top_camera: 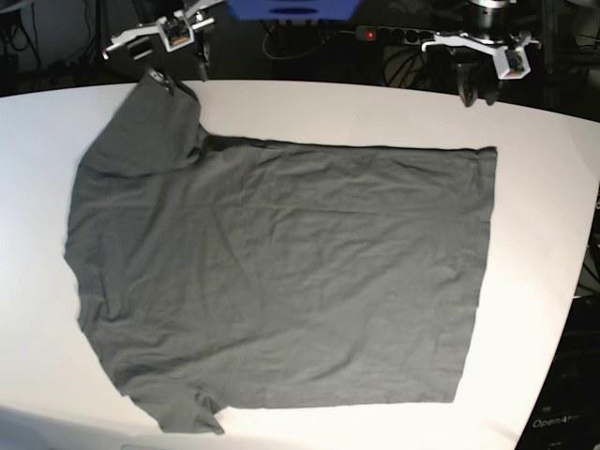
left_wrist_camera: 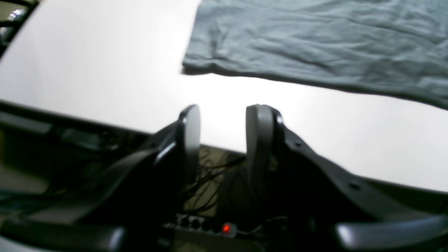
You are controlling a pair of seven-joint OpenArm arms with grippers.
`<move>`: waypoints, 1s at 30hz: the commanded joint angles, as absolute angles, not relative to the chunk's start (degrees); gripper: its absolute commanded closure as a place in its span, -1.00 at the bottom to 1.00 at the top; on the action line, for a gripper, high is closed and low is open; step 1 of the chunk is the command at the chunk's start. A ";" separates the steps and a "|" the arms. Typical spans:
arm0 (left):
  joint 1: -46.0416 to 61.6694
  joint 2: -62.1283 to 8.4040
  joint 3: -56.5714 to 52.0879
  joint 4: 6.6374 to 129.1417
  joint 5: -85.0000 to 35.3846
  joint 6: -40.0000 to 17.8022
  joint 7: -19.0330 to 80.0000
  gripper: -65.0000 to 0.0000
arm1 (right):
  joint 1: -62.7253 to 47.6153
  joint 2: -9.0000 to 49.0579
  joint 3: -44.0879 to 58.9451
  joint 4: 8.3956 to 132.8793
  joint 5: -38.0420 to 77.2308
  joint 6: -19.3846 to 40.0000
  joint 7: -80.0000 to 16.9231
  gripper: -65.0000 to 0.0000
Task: Fold the T-shirt properly
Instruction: 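Lower the left gripper onto the shirt's shoulder corner by the sleeve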
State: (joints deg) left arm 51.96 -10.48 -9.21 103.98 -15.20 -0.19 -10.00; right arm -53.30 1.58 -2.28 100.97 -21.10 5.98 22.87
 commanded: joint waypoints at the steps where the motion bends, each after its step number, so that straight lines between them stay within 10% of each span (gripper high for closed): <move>1: 52.79 -10.77 -9.45 104.92 -15.25 -0.22 -11.12 0.33 | -54.20 1.89 -2.33 101.85 -20.79 5.93 24.40 -0.06; 27: 52.70 -10.86 -9.54 105.36 -15.08 -0.04 -11.03 0.33 | -42.86 4.97 -1.89 86.99 -20.62 6.11 24.75 -0.10; 30: 52.70 -10.86 -9.54 105.36 -15.08 0.13 -10.95 0.33 | -42.33 4.97 -1.89 86.20 -20.62 6.11 24.75 0.17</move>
State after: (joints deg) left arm 51.92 -10.50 -9.28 104.42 -15.25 0.10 -9.78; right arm -41.47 4.73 -2.02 86.04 -20.18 6.02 26.13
